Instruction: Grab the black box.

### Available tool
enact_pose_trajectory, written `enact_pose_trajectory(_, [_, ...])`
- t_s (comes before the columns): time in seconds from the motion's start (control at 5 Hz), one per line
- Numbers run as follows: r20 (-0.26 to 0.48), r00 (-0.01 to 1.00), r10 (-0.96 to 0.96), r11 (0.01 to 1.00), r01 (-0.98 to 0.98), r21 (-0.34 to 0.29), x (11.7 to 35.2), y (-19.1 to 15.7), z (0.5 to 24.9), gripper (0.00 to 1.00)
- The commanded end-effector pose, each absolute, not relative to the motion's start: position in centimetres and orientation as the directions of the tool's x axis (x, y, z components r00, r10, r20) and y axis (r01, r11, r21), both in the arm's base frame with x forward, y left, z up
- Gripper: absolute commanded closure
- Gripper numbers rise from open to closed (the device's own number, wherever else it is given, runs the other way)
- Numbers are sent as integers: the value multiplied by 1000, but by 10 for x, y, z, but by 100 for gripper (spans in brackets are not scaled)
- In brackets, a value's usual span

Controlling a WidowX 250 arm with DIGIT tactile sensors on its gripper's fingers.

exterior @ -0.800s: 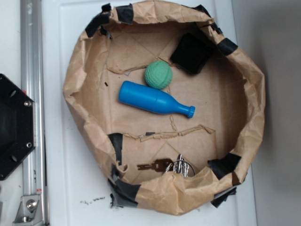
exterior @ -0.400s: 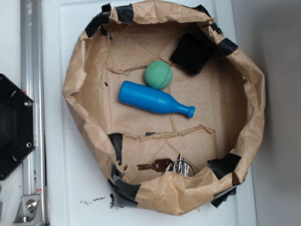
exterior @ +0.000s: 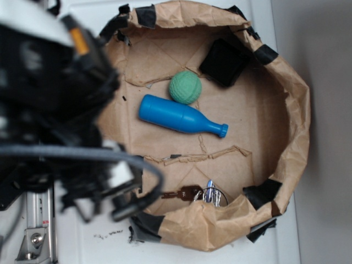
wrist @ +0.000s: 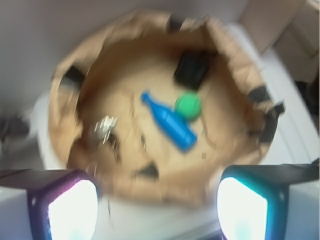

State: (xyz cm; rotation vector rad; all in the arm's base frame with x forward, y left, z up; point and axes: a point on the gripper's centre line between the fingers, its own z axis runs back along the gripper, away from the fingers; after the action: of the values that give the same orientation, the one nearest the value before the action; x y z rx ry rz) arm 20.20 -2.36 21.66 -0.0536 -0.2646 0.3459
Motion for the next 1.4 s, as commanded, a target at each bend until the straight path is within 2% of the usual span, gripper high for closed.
enact_pose_trajectory(0.0, [357, 782, 512, 849, -523, -73, 247, -19, 169, 0])
enact_pose_trajectory(0.2, [454, 724, 520, 826, -562, -48, 251, -5, 155, 0])
enact_pose_trajectory(0.4, [458, 707, 538, 811, -582, -54, 254, 21, 142, 0])
enact_pose_trajectory(0.6, [438, 704, 559, 802, -594, -69, 260, 42, 127, 0])
enact_pose_trajectory(0.8, [397, 727, 560, 808, -584, -70, 276, 43, 115, 0])
enact_pose_trajectory(1.0, [360, 746, 560, 816, -571, -86, 292, 42, 111, 0])
enact_pose_trajectory(1.2, [360, 746, 560, 816, -571, -86, 292, 42, 111, 0])
